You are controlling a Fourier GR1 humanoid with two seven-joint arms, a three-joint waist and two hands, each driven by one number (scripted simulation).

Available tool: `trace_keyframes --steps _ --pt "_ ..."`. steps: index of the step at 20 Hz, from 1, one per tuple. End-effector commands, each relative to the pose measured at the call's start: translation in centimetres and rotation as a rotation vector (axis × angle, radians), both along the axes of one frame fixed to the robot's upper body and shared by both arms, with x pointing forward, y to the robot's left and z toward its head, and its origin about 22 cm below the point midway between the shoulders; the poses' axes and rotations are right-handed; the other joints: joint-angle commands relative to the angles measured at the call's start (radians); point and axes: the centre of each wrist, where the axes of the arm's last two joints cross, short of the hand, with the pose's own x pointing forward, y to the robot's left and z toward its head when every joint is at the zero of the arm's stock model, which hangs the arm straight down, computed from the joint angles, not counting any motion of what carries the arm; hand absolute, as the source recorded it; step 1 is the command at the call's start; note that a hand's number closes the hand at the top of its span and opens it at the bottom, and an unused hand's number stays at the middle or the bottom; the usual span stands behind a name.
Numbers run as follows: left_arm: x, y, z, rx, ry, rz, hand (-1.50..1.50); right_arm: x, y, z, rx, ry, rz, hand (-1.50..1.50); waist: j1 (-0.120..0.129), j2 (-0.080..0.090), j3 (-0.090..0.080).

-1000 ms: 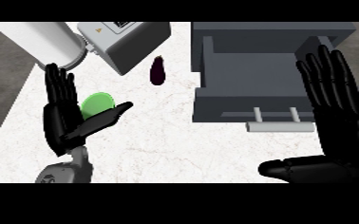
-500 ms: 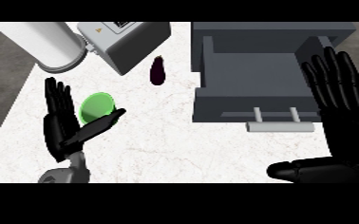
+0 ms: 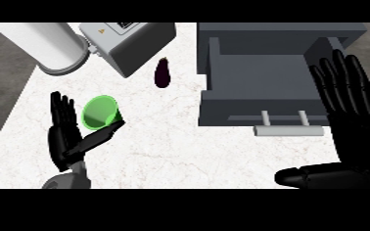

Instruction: Pick up the cup, place it into the drawer and close the drawer

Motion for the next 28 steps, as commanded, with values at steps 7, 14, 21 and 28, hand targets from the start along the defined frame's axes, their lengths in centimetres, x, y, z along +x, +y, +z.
trace_keyframes --steps 7,14,21,28 --pt "-0.5 2.6 -5.1 -0.029 0.002 0.031 -1.50 1.2 -1.4 1.8 0.008 -0.008 -0.004 -1.50 -0.001 0.001 0.000" --pt "0.4 0.6 -6.3 -0.018 0.002 0.059 -1.50 1.1 2.7 1.2 -0.016 0.020 0.025 -1.50 0.000 0.000 0.000" --pt "0.7 1.4 -7.6 -0.031 0.008 0.031 -1.50 1.3 0.1 0.5 -0.019 0.027 0.028 -1.50 -0.002 0.001 0.000" --pt "2.6 1.1 -8.1 -0.036 -0.005 0.012 -1.50 0.4 -0.2 0.9 0.000 0.007 0.024 -1.50 -0.006 0.002 0.000"
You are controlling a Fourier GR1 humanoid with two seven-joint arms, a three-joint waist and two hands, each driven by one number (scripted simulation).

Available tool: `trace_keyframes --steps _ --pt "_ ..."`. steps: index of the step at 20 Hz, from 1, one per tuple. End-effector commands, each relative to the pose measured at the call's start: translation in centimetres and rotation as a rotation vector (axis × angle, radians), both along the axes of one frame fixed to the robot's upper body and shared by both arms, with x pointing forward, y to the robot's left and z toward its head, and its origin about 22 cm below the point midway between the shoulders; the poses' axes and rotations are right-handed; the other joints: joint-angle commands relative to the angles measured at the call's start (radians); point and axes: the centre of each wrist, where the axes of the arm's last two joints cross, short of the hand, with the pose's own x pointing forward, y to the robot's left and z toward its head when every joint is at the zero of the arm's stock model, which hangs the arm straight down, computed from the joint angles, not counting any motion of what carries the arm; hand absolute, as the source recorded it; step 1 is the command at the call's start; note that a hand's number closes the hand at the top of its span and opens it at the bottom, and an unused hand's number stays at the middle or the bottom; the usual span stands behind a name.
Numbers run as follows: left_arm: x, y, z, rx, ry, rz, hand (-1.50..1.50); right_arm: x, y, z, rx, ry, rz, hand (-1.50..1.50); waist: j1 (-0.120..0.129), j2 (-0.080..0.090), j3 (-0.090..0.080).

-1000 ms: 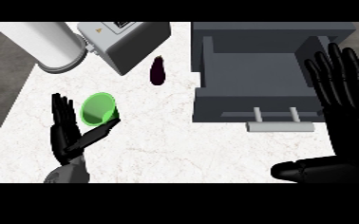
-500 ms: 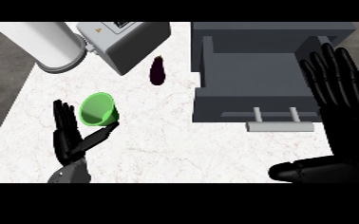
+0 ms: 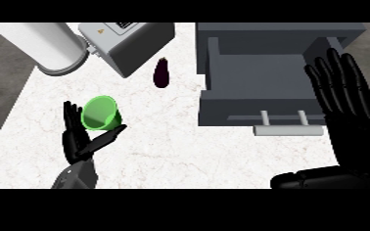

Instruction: Pick up the cup, place it into the drawer and close the drawer

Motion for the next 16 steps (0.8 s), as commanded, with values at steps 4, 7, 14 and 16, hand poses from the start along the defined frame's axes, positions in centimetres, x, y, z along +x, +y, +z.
trace_keyframes --steps 4,7,14,16 --pt "0.7 -0.1 -0.1 -0.027 -0.029 -0.021 -1.50 -1.2 -2.0 1.7 0.006 -0.025 -0.009 -1.50 -0.001 -0.001 0.000" --pt "0.8 -0.7 -0.7 -0.055 -0.051 -0.008 -1.50 0.7 0.2 0.4 -0.001 -0.002 -0.006 -1.50 0.001 0.000 0.000" --pt "0.6 -1.0 -1.7 -0.138 -0.094 -0.067 -1.50 1.1 -0.2 0.8 -0.014 -0.006 -0.002 -1.50 -0.004 0.002 -0.001" --pt "0.5 -0.1 -1.8 -0.169 -0.103 -0.088 -1.50 0.6 -1.2 1.1 0.016 -0.020 0.005 -1.50 -0.006 0.002 0.000"
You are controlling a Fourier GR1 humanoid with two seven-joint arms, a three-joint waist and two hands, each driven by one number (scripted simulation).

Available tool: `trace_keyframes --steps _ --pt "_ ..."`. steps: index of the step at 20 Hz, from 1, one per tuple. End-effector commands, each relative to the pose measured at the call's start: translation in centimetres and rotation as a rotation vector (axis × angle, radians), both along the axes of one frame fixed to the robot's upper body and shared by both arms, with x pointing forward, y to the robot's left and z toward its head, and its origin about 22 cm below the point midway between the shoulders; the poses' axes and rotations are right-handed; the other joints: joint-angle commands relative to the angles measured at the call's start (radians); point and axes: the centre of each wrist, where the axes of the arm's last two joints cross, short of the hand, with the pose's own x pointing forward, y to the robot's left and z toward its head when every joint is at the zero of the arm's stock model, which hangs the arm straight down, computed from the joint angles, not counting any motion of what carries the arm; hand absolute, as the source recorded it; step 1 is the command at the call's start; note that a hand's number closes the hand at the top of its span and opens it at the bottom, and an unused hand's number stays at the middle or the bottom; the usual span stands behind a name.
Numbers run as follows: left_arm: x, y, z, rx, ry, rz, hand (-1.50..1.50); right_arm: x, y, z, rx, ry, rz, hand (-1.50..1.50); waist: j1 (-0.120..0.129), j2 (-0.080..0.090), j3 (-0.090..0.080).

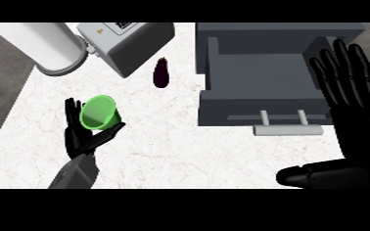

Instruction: Pick up the cup, place it into the drawer and close the drawer

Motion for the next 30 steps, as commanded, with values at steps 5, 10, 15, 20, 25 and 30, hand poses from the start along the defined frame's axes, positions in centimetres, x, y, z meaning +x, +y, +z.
trace_keyframes --steps 5,10,15,20,25,30 --pt "0.6 -0.3 -0.3 -0.087 -0.084 -0.068 -1.50 -0.4 -0.3 -0.7 0.004 0.009 -0.001 -1.50 -0.010 0.003 -0.001" --pt "0.1 -0.7 -0.6 -0.097 -0.166 -0.119 1.50 0.4 0.2 0.2 -0.012 0.012 -0.005 -1.50 0.000 0.001 0.000" --pt "1.4 -1.9 0.0 0.026 -0.203 -0.046 1.50 -0.8 0.6 1.2 0.013 0.000 0.000 -1.50 -0.014 0.003 -0.001" --pt "1.4 0.3 0.8 0.016 -0.210 -0.179 1.50 -0.9 -0.6 -0.7 0.001 0.000 -0.018 -1.50 0.001 -0.002 0.001" --pt "-0.4 0.1 0.3 0.031 -0.236 -0.361 1.50 -1.3 -0.6 -0.8 0.000 0.012 -0.031 -1.50 0.011 -0.006 0.002" --pt "1.1 -1.1 2.2 0.002 -0.341 -0.425 1.50 -0.1 -2.1 0.4 -0.007 0.026 -0.031 -1.50 0.016 -0.007 0.002"
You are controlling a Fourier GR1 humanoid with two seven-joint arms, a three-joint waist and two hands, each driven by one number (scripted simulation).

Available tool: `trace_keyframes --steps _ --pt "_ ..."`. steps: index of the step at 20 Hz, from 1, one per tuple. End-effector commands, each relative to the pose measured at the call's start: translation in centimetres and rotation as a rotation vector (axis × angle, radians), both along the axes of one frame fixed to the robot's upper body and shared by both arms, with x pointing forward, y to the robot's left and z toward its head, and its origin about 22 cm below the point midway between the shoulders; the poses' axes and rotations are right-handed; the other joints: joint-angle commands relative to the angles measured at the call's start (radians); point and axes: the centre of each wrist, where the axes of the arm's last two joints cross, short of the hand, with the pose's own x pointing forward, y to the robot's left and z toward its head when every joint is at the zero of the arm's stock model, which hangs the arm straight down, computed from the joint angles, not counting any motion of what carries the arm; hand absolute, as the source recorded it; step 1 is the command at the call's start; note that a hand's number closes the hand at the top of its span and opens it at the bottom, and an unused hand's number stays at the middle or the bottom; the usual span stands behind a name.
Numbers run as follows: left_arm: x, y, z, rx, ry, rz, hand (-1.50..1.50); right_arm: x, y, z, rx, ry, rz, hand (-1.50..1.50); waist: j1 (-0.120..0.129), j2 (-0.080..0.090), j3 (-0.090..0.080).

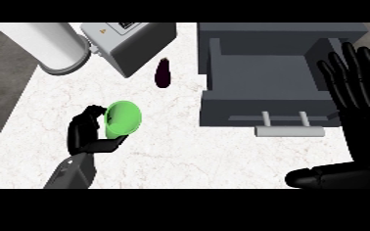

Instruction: Pick up the cup, place it into the drawer and close the drawer

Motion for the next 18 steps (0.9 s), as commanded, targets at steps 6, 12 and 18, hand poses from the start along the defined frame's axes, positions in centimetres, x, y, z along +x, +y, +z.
trace_keyframes --steps 6,12,18 --pt "2.1 -0.3 6.0 0.022 -0.150 -0.244 1.50 -1.3 -0.3 -0.6 -0.004 0.011 -0.023 -1.50 0.009 -0.005 0.001" --pt "4.9 -6.5 13.5 0.006 -0.195 -0.294 1.50 -0.8 -0.2 -0.1 -0.012 0.010 -0.018 -1.50 0.006 -0.004 0.001" --pt "4.4 -10.4 19.3 -0.032 -0.231 -0.302 1.50 0.0 -0.5 -0.4 -0.002 -0.001 -0.014 -1.50 0.000 -0.001 0.000"
